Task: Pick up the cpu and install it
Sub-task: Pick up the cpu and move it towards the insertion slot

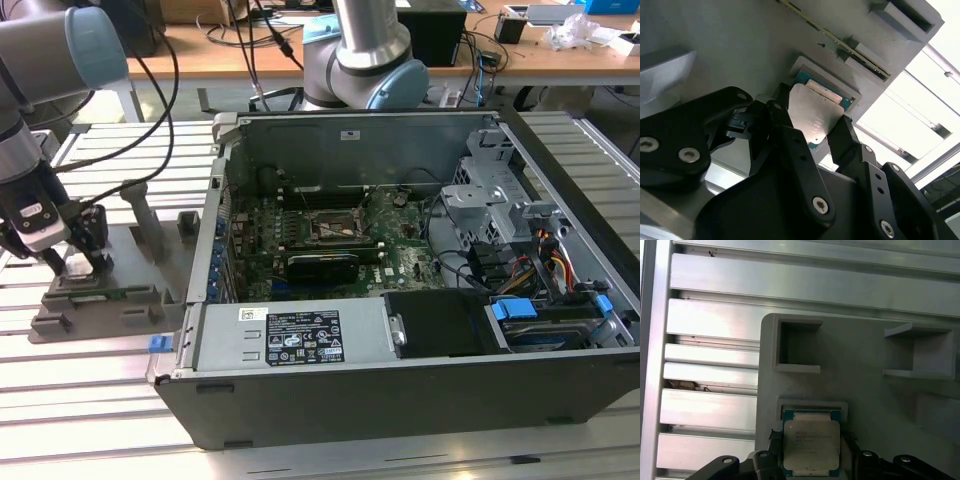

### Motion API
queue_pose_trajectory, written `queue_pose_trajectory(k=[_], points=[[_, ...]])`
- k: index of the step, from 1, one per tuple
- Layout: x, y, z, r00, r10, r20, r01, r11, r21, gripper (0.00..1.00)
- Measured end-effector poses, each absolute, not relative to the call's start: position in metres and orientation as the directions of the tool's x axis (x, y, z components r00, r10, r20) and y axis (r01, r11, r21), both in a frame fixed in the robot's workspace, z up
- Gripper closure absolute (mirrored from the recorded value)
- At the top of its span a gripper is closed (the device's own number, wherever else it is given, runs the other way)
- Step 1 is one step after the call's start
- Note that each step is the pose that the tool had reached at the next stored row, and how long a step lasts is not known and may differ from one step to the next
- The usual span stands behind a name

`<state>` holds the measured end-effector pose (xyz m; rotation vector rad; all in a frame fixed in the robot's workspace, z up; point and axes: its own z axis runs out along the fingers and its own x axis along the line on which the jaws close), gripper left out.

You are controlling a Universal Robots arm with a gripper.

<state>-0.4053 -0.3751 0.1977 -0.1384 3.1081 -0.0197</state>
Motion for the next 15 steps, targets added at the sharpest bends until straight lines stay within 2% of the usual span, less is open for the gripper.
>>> queue_pose_trajectory(k=[15], points=[[-0.405,-0.373,0.213,-0.996,-0.089,-0.030,-0.089,0.996,-0.015,0.45]])
